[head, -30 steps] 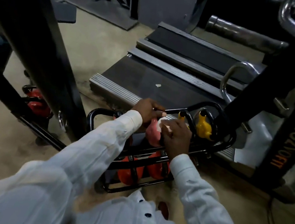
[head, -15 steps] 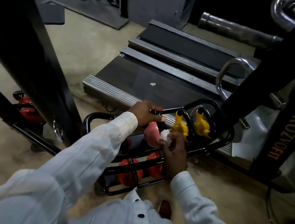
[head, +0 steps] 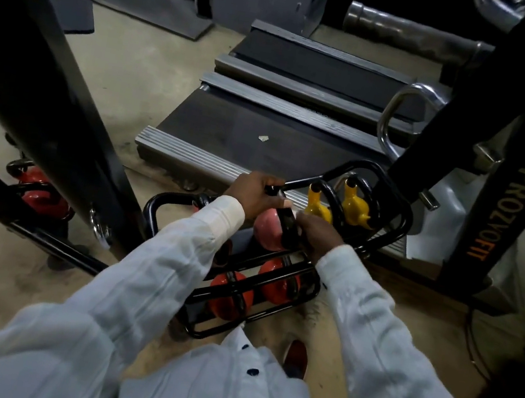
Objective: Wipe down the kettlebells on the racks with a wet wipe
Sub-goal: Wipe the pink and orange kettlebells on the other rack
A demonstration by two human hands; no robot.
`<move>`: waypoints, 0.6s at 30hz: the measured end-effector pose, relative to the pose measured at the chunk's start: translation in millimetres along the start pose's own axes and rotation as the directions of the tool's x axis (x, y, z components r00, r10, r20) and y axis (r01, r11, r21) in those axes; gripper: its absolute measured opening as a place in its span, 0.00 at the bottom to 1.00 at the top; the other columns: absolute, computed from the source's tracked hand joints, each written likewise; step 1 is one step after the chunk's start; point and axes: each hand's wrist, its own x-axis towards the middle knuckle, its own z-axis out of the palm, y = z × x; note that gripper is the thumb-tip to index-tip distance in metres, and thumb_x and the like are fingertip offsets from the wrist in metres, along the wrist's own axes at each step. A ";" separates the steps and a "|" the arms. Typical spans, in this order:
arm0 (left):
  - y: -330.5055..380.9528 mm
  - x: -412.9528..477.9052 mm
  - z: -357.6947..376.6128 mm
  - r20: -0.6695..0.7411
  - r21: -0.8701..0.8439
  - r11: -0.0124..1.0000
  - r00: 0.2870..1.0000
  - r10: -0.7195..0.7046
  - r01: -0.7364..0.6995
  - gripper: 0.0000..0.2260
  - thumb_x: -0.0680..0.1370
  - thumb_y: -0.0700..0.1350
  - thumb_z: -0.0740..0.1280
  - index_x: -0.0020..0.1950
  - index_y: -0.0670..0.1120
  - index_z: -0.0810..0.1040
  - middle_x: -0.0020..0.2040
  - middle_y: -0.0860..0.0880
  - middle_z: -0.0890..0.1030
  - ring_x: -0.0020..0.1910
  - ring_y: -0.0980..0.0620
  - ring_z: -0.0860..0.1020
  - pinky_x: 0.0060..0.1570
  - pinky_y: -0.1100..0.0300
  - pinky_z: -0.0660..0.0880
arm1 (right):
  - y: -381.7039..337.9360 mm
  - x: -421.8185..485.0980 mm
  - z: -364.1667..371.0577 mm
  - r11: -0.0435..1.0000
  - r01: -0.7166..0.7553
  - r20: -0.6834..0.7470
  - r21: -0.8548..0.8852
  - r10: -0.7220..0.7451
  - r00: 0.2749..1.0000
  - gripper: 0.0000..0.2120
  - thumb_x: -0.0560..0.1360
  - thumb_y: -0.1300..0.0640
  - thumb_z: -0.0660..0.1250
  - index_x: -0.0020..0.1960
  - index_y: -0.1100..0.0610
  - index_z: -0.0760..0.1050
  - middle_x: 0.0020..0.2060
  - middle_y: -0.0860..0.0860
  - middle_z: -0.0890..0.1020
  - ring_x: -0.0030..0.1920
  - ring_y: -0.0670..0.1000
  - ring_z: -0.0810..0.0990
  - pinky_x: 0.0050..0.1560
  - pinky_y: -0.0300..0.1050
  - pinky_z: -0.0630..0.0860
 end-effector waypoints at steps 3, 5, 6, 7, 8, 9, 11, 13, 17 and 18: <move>3.8 -0.6 -3.1 -0.008 0.012 1.000 1.000 -0.013 0.013 0.22 0.68 0.53 0.78 0.60 0.51 0.82 0.54 0.51 0.84 0.53 0.56 0.80 0.50 0.69 0.68 | -20.3 1.2 5.9 1.000 -0.017 -0.032 0.018 0.017 0.999 0.13 0.77 0.69 0.59 0.37 0.56 0.68 0.19 0.51 0.72 0.20 0.46 0.72 0.24 0.35 0.69; 5.3 -2.4 -3.3 -0.008 0.006 1.000 1.000 -0.009 0.009 0.20 0.68 0.52 0.78 0.58 0.51 0.83 0.52 0.51 0.84 0.49 0.58 0.79 0.49 0.68 0.68 | -13.6 1.6 -0.5 0.999 -0.020 0.002 0.031 0.020 1.000 0.08 0.77 0.66 0.62 0.42 0.57 0.73 0.28 0.55 0.79 0.28 0.48 0.79 0.30 0.36 0.74; 4.9 -2.5 -2.8 -0.007 0.006 1.000 1.000 -0.004 0.005 0.19 0.69 0.52 0.78 0.57 0.51 0.83 0.51 0.52 0.84 0.48 0.58 0.78 0.49 0.68 0.69 | -4.3 2.4 -7.7 1.000 -0.011 0.006 0.001 0.011 1.000 0.04 0.76 0.63 0.65 0.44 0.57 0.77 0.34 0.56 0.81 0.35 0.51 0.81 0.37 0.39 0.76; 5.1 -3.1 -2.4 -0.005 0.004 1.000 1.000 0.000 0.000 0.18 0.68 0.52 0.78 0.57 0.51 0.83 0.51 0.52 0.84 0.49 0.58 0.79 0.49 0.67 0.69 | 7.2 1.7 -15.5 0.998 0.025 0.002 -0.051 -0.025 1.000 0.04 0.75 0.60 0.67 0.44 0.57 0.79 0.38 0.55 0.82 0.41 0.53 0.81 0.43 0.41 0.76; 4.5 -2.9 -1.8 -0.005 0.002 1.000 1.000 0.000 0.000 0.19 0.68 0.53 0.78 0.57 0.52 0.83 0.51 0.52 0.84 0.50 0.57 0.80 0.50 0.66 0.70 | 20.0 -1.4 -23.0 0.989 0.081 -0.029 -0.124 -0.085 0.996 0.06 0.75 0.59 0.68 0.42 0.55 0.81 0.40 0.53 0.84 0.44 0.52 0.81 0.46 0.43 0.76; 3.8 -2.9 -2.0 -0.008 0.000 1.000 1.000 -0.002 0.002 0.19 0.68 0.53 0.78 0.58 0.52 0.83 0.52 0.52 0.84 0.52 0.56 0.80 0.51 0.66 0.71 | 30.6 -9.1 -27.0 0.974 0.141 -0.072 -0.178 -0.155 0.985 0.07 0.76 0.58 0.68 0.41 0.54 0.83 0.41 0.51 0.85 0.45 0.52 0.82 0.49 0.44 0.77; 2.9 -1.8 -2.0 -0.015 0.000 1.000 1.000 -0.012 0.012 0.21 0.68 0.54 0.78 0.59 0.52 0.82 0.53 0.52 0.84 0.54 0.56 0.80 0.53 0.66 0.71 | 45.6 -29.0 -26.4 0.924 0.288 -0.154 -0.253 -0.332 0.931 0.03 0.75 0.56 0.72 0.43 0.53 0.83 0.45 0.50 0.85 0.49 0.49 0.83 0.53 0.43 0.78; 3.9 -0.7 -2.5 -0.018 0.003 1.000 1.000 -0.018 0.018 0.21 0.68 0.54 0.78 0.59 0.51 0.82 0.54 0.52 0.84 0.53 0.55 0.80 0.52 0.66 0.71 | 51.1 -34.7 -18.6 0.822 0.418 -0.224 -0.388 -0.524 0.822 0.02 0.72 0.59 0.74 0.44 0.56 0.83 0.45 0.48 0.83 0.48 0.44 0.81 0.52 0.35 0.76; 9.0 -2.0 -5.6 0.006 0.012 1.000 1.000 -0.003 0.003 0.17 0.69 0.52 0.77 0.56 0.50 0.84 0.48 0.52 0.84 0.47 0.57 0.79 0.45 0.69 0.69 | 36.7 -17.7 4.8 0.342 0.545 -0.006 -0.765 -0.851 0.526 0.02 0.71 0.59 0.72 0.39 0.56 0.82 0.39 0.50 0.77 0.43 0.48 0.75 0.42 0.40 0.70; 9.5 -1.9 -5.9 0.004 0.010 1.000 1.000 -0.003 0.003 0.17 0.69 0.52 0.77 0.55 0.50 0.84 0.48 0.53 0.84 0.47 0.57 0.79 0.46 0.68 0.70 | 37.1 -11.6 7.2 0.226 0.529 0.053 -0.818 -0.886 0.460 0.04 0.70 0.59 0.72 0.37 0.56 0.80 0.38 0.52 0.76 0.42 0.52 0.74 0.40 0.43 0.69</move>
